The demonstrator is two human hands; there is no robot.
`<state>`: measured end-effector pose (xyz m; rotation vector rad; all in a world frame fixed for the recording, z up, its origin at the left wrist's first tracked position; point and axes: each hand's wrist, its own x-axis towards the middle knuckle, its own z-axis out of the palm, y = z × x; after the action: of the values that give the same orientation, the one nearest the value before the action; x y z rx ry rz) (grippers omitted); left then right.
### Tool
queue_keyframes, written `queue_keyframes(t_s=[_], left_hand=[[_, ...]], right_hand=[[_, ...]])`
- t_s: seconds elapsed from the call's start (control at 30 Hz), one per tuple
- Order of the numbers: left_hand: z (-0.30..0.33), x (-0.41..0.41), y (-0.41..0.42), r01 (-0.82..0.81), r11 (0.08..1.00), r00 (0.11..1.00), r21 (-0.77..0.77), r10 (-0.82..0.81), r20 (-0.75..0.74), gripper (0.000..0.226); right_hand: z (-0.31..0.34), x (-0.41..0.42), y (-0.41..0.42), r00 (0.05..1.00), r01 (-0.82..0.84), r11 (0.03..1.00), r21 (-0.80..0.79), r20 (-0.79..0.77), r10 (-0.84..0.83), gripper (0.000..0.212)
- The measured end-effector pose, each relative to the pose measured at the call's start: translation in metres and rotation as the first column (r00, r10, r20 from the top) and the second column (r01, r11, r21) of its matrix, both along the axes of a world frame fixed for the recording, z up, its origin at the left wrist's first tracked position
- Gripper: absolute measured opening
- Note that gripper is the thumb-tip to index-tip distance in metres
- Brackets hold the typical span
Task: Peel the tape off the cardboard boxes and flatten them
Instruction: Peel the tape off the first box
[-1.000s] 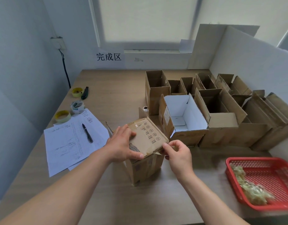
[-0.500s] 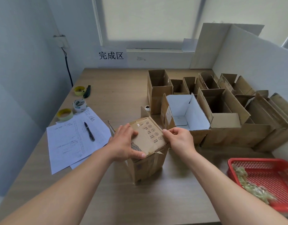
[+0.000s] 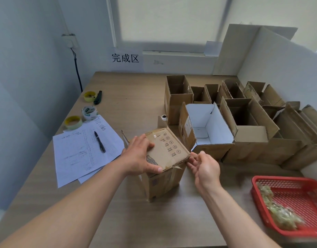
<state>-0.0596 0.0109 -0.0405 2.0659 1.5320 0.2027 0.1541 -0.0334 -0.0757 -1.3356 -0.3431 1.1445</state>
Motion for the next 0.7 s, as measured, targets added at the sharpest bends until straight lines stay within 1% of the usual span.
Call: queue_keyframes(t_s=[0.03,0.07,0.1,0.13,0.2,0.3,0.4,0.5,0.57,0.7], left_hand=[[0.0,0.0,0.0,0.001,1.0,1.0,0.002,-0.001,0.0,0.099],[0.0,0.0,0.0,0.001,1.0,1.0,0.003,-0.001,-0.001,0.1],[0.0,0.0,0.0,0.001,1.0,1.0,0.003,-0.001,-0.003,0.1],[0.0,0.0,0.0,0.0,1.0,1.0,0.004,0.0,-0.008,0.101],[0.0,0.0,0.0,-0.001,1.0,1.0,0.008,0.001,-0.017,0.101],[0.001,0.001,0.0,-0.001,1.0,1.0,0.011,0.001,-0.029,0.102],[0.002,0.001,-0.001,-0.007,1.0,0.999,0.004,0.008,-0.033,0.103],[0.002,0.0,-0.001,-0.012,1.0,0.999,0.005,0.012,-0.037,0.103],[0.002,0.0,-0.001,-0.013,1.0,0.999,-0.003,0.013,-0.041,0.103],[0.002,0.001,-0.001,-0.016,1.0,0.999,0.009,0.017,-0.044,0.102]], right_hand=[[-0.001,0.001,-0.006,0.993,0.04,0.999,0.033,-0.112,-0.036,0.028],[0.0,0.002,-0.012,0.979,0.075,0.996,0.052,-0.192,-0.064,0.029],[0.001,0.003,-0.016,0.969,0.097,0.993,0.062,-0.235,-0.08,0.03],[0.002,0.003,-0.019,0.967,0.105,0.992,0.07,-0.241,-0.086,0.029],[0.004,0.002,-0.023,0.984,0.09,0.993,0.071,-0.159,-0.078,0.027],[0.007,-0.001,-0.023,0.999,0.049,0.998,0.041,0.007,-0.05,0.014],[0.007,-0.002,-0.02,0.996,-0.018,1.0,-0.016,0.087,0.02,0.022],[0.003,-0.009,-0.019,0.965,-0.133,0.987,-0.085,0.216,0.149,0.023],[0.001,-0.013,-0.021,0.955,-0.155,0.985,-0.079,0.243,0.17,0.023],[-0.002,-0.017,-0.031,0.942,-0.221,0.974,-0.045,0.248,0.225,0.018]])
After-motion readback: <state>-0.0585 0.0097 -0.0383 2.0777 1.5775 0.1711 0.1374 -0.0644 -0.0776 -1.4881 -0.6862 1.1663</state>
